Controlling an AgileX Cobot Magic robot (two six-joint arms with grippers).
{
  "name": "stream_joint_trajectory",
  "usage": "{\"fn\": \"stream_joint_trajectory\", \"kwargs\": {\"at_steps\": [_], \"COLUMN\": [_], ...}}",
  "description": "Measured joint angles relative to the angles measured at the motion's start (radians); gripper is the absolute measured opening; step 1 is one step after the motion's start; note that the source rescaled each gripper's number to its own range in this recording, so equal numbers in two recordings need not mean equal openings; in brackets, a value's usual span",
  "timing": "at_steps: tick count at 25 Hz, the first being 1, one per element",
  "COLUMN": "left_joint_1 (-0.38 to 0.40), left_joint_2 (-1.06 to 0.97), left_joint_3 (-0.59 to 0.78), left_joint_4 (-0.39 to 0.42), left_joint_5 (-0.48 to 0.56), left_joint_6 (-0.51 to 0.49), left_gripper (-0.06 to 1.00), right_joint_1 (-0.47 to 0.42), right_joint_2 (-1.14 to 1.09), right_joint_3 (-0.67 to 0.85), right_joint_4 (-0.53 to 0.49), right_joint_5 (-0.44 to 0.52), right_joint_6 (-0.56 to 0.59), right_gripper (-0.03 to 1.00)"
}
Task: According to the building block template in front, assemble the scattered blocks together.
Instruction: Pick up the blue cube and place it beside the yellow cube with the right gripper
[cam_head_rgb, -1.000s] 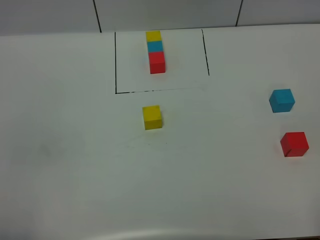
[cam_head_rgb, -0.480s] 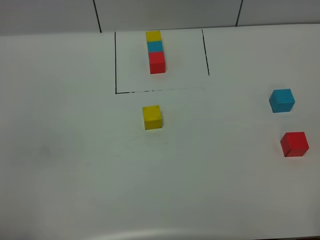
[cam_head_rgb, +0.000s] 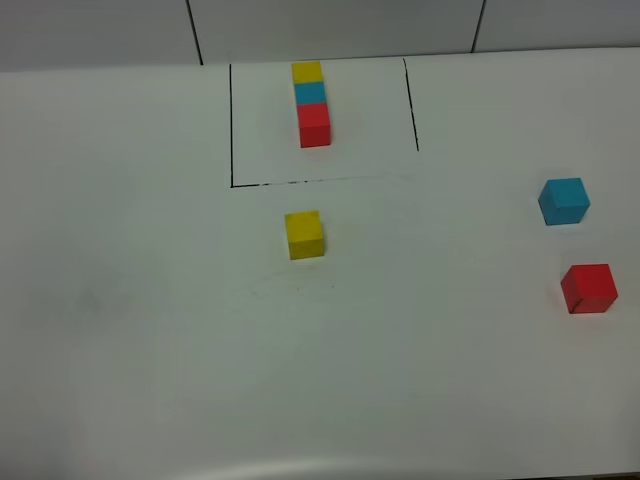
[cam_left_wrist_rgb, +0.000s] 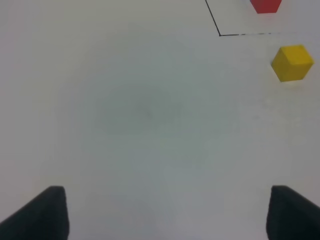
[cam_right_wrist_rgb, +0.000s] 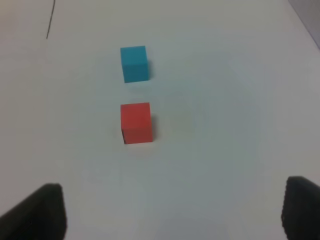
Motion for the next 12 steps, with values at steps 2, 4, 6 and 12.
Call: {"fn": "stream_joint_trajectory", "kwargs": {"at_steps": [2,4,6,12], "left_joint_1": [0.0,0.0,0.0,0.0], "left_joint_2": [0.0,0.0,0.0,0.0], "left_joint_3": [0.0,0.0,0.0,0.0], "left_joint_4": [0.0,0.0,0.0,0.0], "left_joint_5": [0.0,0.0,0.0,0.0], "left_joint_6": [0.0,0.0,0.0,0.0], "left_gripper": [0.84,0.84,0.84,0.84], "right_joint_1": [0.0,0.0,0.0,0.0], "right_joint_2": [0.029,0.099,0.217,0.708], "right_joint_3": [-0.007,-0.021,-0.038,-0.157], "right_joint_4": [-0.021,-0.041,-0.047,-0.047], "right_joint_5": [-0.01,-0.047,-0.103,-0.217], "right_joint_6": [0.0,0.001,0.002,-0.022], "right_gripper": [0.75,0.75,0.75,0.75]}}
